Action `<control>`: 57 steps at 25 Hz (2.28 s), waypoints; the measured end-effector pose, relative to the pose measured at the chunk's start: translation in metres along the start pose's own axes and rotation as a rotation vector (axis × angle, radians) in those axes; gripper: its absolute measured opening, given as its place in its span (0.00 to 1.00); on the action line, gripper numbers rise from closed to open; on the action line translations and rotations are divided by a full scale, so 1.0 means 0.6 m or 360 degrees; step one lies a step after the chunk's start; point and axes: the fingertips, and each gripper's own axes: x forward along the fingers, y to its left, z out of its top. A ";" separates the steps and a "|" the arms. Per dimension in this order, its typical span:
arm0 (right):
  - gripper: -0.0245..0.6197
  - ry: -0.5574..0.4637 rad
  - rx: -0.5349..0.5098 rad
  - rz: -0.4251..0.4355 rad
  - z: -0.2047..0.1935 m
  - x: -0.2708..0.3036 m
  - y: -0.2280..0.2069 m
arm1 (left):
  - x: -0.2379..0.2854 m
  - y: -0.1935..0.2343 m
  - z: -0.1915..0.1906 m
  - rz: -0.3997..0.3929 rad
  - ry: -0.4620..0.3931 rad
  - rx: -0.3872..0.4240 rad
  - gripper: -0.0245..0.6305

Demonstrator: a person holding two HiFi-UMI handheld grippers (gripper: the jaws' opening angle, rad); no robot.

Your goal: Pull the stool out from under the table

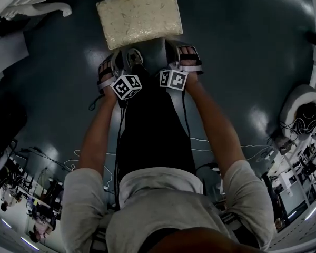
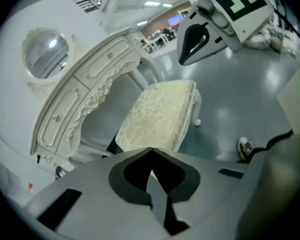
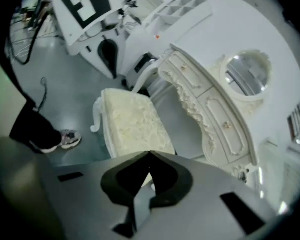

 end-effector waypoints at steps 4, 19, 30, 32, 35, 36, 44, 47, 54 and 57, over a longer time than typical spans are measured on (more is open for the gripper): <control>0.06 -0.0033 0.0418 -0.0165 0.074 -0.073 -0.091 | -0.075 0.042 0.043 -0.0087 -0.0126 -0.0408 0.04; 0.06 -0.0377 0.1538 -0.0031 0.201 -0.281 -0.239 | -0.300 0.208 0.150 -0.0130 -0.0431 -0.1288 0.04; 0.06 -0.0539 0.1422 -0.0084 0.296 -0.446 -0.356 | -0.489 0.316 0.269 -0.0208 -0.0849 -0.1581 0.04; 0.06 -0.0578 0.1361 -0.0114 0.303 -0.484 -0.382 | -0.525 0.320 0.296 -0.0206 -0.0889 -0.1515 0.04; 0.06 -0.0608 0.1373 -0.0211 0.303 -0.518 -0.420 | -0.552 0.332 0.326 -0.0201 -0.0923 -0.1449 0.04; 0.06 -0.0606 0.1403 -0.0229 0.301 -0.522 -0.428 | -0.556 0.336 0.334 -0.0207 -0.0933 -0.1456 0.04; 0.06 -0.0668 0.1376 -0.0282 0.307 -0.543 -0.473 | -0.580 0.354 0.434 -0.0243 -0.1076 -0.1349 0.04; 0.06 -0.0700 0.1357 -0.0300 0.309 -0.556 -0.488 | -0.594 0.363 0.453 -0.0232 -0.1122 -0.1338 0.04; 0.06 -0.0695 0.1388 -0.0368 0.280 -0.575 -0.510 | -0.606 0.354 0.481 -0.0264 -0.1136 -0.1284 0.04; 0.06 -0.0672 0.1441 -0.0403 0.268 -0.574 -0.516 | -0.604 0.360 0.486 -0.0265 -0.1159 -0.1283 0.04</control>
